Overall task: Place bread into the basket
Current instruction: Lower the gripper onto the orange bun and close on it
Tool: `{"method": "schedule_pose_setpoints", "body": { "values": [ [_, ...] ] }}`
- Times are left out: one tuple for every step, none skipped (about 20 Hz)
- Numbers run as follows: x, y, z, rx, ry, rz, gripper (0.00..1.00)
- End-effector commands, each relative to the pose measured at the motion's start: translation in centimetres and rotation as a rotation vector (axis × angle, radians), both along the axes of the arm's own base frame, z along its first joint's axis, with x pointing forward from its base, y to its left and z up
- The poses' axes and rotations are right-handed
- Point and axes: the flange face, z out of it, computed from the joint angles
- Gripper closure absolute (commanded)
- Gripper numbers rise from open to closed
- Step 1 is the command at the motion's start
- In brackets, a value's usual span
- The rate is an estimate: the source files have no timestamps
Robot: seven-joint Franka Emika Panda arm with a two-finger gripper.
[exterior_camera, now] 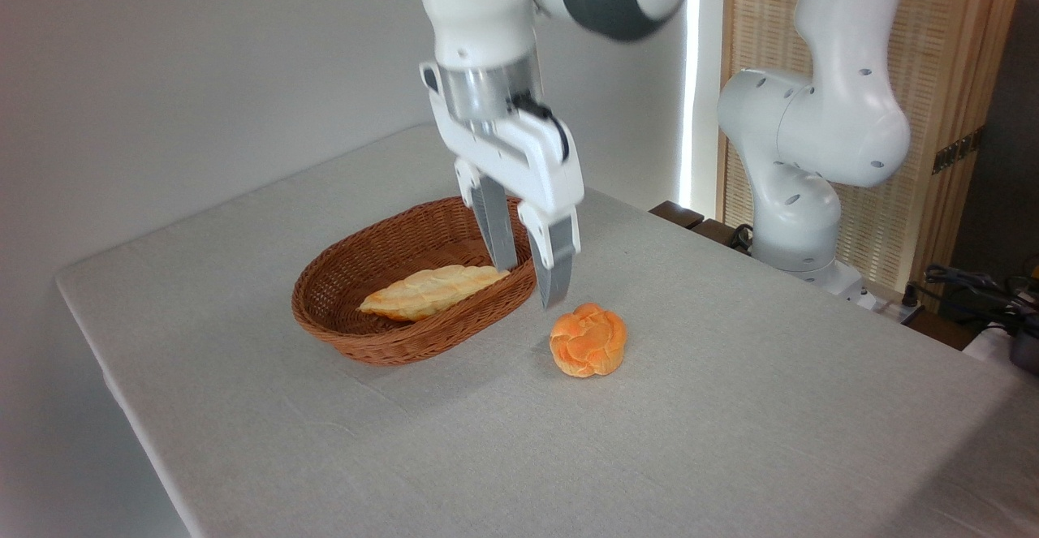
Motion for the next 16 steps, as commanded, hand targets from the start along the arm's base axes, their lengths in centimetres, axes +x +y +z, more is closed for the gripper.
{"method": "schedule_pose_setpoints", "body": {
  "values": [
    [-1.4,0.7,-3.8,0.082,-0.001,-0.060,0.00],
    [-1.6,0.8,-4.4,0.100,0.010,-0.071,0.00],
    [-1.8,0.9,-4.9,0.108,0.020,-0.078,0.00],
    [-1.8,1.0,-5.1,0.107,0.027,-0.086,0.00],
    [-1.9,1.1,-5.2,0.106,0.030,-0.097,0.00],
    [-2.0,1.6,-5.5,0.102,0.037,-0.091,0.00],
    [-2.2,1.7,-6.1,0.102,0.048,-0.090,0.00],
    [-2.6,1.7,-6.9,0.102,0.063,-0.091,0.00],
    [-2.9,1.7,-7.6,0.102,0.074,-0.092,0.00],
    [-3.2,1.6,-8.3,0.103,0.083,-0.094,0.00],
    [-3.4,1.6,-9.0,0.102,0.090,-0.097,0.00],
    [-3.5,1.7,-9.1,0.101,0.090,-0.099,0.11],
    [-3.4,1.7,-9.1,0.100,0.087,-0.109,0.39],
    [-3.4,1.8,-9.0,0.098,0.087,-0.126,0.63],
    [-3.4,1.9,-9.0,0.095,0.087,-0.143,0.68],
    [-3.4,2.0,-9.0,0.094,0.089,-0.146,0.68]
  ]
}}
